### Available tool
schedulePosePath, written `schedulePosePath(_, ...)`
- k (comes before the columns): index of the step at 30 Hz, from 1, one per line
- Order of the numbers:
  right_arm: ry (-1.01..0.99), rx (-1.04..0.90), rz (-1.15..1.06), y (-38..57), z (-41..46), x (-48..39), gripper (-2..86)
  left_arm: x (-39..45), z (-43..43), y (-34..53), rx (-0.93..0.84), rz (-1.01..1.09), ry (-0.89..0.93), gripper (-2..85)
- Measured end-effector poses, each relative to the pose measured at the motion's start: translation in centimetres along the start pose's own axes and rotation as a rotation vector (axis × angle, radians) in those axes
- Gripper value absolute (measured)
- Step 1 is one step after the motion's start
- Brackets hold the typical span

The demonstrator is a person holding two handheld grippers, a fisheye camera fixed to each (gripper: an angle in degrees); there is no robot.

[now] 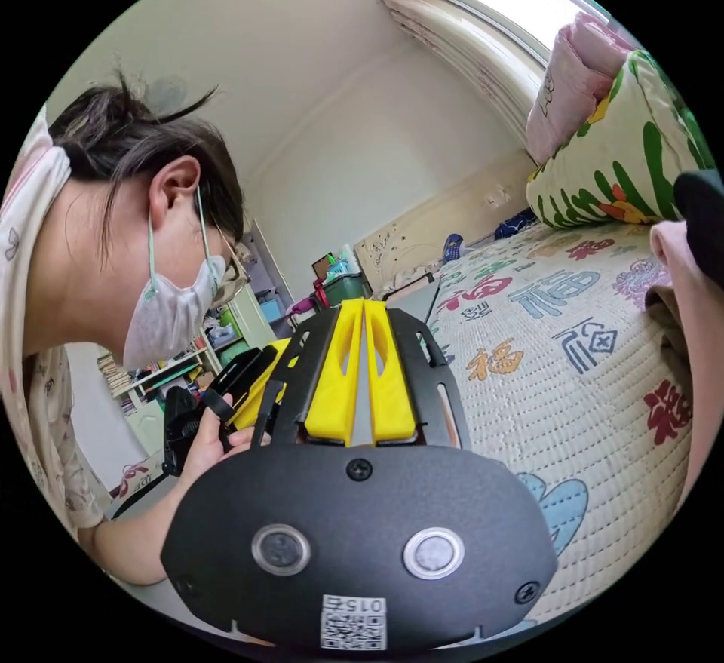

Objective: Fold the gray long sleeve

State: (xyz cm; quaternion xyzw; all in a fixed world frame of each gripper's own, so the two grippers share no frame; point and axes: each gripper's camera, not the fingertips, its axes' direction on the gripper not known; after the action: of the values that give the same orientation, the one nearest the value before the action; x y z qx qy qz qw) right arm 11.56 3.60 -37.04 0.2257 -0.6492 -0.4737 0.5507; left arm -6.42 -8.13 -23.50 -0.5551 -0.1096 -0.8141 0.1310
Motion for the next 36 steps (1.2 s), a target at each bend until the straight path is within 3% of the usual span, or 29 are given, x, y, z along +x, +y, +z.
schedulePosePath(8,0.032,-0.023,0.034,1.0,2.2,-2.6,-0.4,2.6,-2.9,1.1,0.106,0.0,-0.138,4.7)
schedulePosePath(19,0.038,-0.127,0.038,1.4,7.2,-6.8,-0.6,4.3,-4.7,1.2,0.088,-0.053,-0.143,-0.7)
schedulePosePath(24,0.01,-0.14,0.013,2.1,9.5,-8.8,-0.8,7.9,-5.7,0.8,0.073,0.106,-0.164,-0.5)
schedulePosePath(27,-0.011,-0.223,-0.045,2.1,12.1,-10.8,-0.9,8.5,-7.4,0.8,0.119,0.116,-0.179,-0.3)
schedulePosePath(30,0.024,-0.355,-0.127,1.9,15.8,-13.7,-1.0,10.8,-9.4,0.8,0.173,0.102,-0.417,-0.4)
schedulePosePath(32,0.094,-0.502,-0.07,1.3,19.2,-14.5,-1.0,14.1,-11.9,0.8,0.114,0.061,-0.64,-0.5)
schedulePosePath(34,0.179,-0.7,-0.059,0.6,21.6,-15.9,-1.0,15.3,-14.6,1.0,0.006,-0.049,-0.734,-0.6)
schedulePosePath(36,0.207,-0.852,-0.206,0.3,22.7,-19.6,-1.0,15.6,-18.1,1.5,-0.058,-0.121,-0.72,-0.6)
